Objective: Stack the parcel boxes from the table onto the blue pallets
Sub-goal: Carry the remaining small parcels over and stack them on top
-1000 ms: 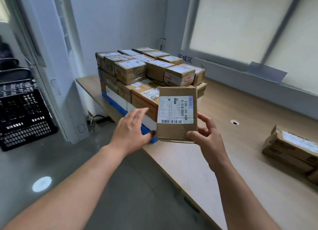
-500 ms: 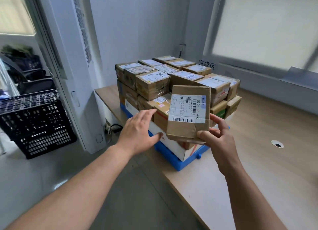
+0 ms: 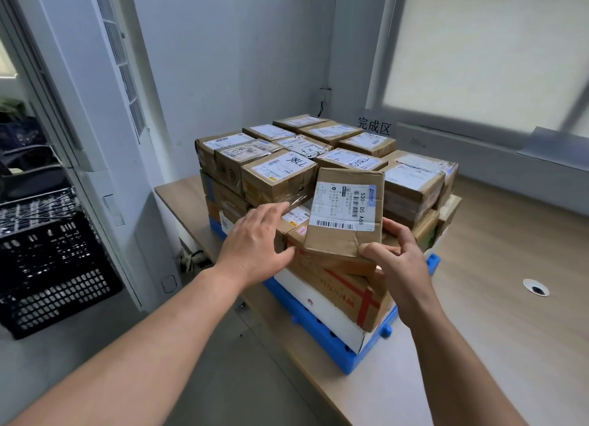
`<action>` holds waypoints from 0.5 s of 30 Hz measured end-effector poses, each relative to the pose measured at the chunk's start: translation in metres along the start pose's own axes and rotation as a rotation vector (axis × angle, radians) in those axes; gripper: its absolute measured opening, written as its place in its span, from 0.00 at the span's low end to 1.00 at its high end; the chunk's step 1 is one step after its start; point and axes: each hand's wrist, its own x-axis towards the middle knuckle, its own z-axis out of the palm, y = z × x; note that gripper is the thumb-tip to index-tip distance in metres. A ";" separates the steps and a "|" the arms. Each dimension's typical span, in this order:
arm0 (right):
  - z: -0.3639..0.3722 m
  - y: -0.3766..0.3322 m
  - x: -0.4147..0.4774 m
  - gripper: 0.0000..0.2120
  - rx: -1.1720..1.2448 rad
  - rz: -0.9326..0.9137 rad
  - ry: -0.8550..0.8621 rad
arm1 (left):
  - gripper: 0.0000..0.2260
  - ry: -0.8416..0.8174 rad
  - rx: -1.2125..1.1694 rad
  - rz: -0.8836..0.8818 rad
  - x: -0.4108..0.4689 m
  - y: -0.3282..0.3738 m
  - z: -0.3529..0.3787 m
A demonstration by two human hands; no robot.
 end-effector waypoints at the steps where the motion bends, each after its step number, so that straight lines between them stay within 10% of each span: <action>1: 0.005 0.001 0.004 0.25 0.002 0.023 0.013 | 0.34 -0.002 -0.007 0.014 0.005 -0.004 0.001; 15: 0.075 -0.013 0.052 0.28 -0.011 0.136 0.240 | 0.39 -0.117 -0.028 0.285 0.087 -0.073 0.003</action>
